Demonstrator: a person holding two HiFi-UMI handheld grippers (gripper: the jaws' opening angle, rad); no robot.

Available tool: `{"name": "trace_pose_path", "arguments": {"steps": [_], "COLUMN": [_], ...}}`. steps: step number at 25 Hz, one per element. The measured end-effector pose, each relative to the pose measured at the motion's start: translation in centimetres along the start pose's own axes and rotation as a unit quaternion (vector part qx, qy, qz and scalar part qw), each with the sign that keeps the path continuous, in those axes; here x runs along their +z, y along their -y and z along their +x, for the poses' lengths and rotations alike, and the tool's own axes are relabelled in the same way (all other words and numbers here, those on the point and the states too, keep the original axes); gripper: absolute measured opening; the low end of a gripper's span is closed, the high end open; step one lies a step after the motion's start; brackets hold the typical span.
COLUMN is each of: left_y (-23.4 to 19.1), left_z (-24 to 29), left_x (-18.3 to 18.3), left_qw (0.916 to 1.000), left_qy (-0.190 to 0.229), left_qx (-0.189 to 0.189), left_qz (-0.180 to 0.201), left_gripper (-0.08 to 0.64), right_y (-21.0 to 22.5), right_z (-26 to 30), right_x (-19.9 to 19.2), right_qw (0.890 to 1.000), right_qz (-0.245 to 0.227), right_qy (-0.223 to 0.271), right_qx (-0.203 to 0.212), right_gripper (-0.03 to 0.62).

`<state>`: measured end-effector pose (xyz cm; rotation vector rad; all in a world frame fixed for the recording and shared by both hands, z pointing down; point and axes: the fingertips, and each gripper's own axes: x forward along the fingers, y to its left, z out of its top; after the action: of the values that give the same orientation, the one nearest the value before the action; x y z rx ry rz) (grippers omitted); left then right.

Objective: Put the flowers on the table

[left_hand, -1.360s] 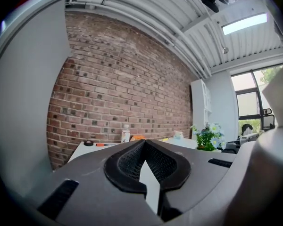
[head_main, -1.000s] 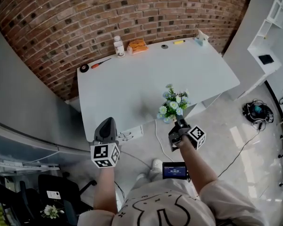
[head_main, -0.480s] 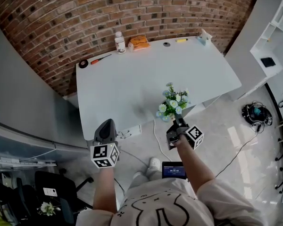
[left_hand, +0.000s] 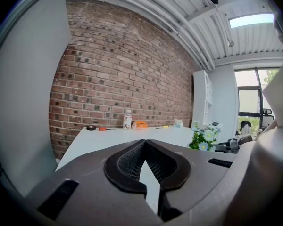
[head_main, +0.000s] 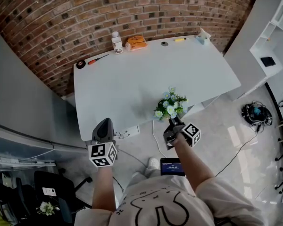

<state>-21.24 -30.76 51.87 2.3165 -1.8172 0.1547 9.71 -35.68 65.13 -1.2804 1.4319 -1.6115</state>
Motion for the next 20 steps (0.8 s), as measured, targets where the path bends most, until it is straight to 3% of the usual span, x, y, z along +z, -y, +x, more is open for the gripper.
{"name": "trace_pose_path", "arguments": {"steps": [11, 13, 15, 20], "left_y": [0.0, 0.1, 0.3, 0.5], "left_z": [1.2, 1.5, 1.7, 1.9], "left_x": [0.4, 0.4, 0.3, 0.2], "left_qw": [0.9997, 0.9995, 0.9994, 0.9993], "left_qy": [0.005, 0.005, 0.004, 0.001], "left_qx": [0.022, 0.029, 0.032, 0.034], "left_qz": [-0.007, -0.012, -0.014, -0.014], "left_gripper": [0.009, 0.009, 0.009, 0.009], "right_y": [-0.4, -0.8, -1.3, -1.6], "right_z": [1.2, 1.4, 1.7, 2.5], "right_x": [0.4, 0.5, 0.6, 1.1], "right_qw": [0.997, 0.996, 0.996, 0.996], "right_qz": [-0.008, -0.010, -0.012, -0.016], "right_qy": [-0.045, -0.055, -0.061, -0.064], "right_qx": [-0.062, -0.064, -0.059, -0.054], "right_gripper": [0.307, 0.294, 0.240, 0.232]}}
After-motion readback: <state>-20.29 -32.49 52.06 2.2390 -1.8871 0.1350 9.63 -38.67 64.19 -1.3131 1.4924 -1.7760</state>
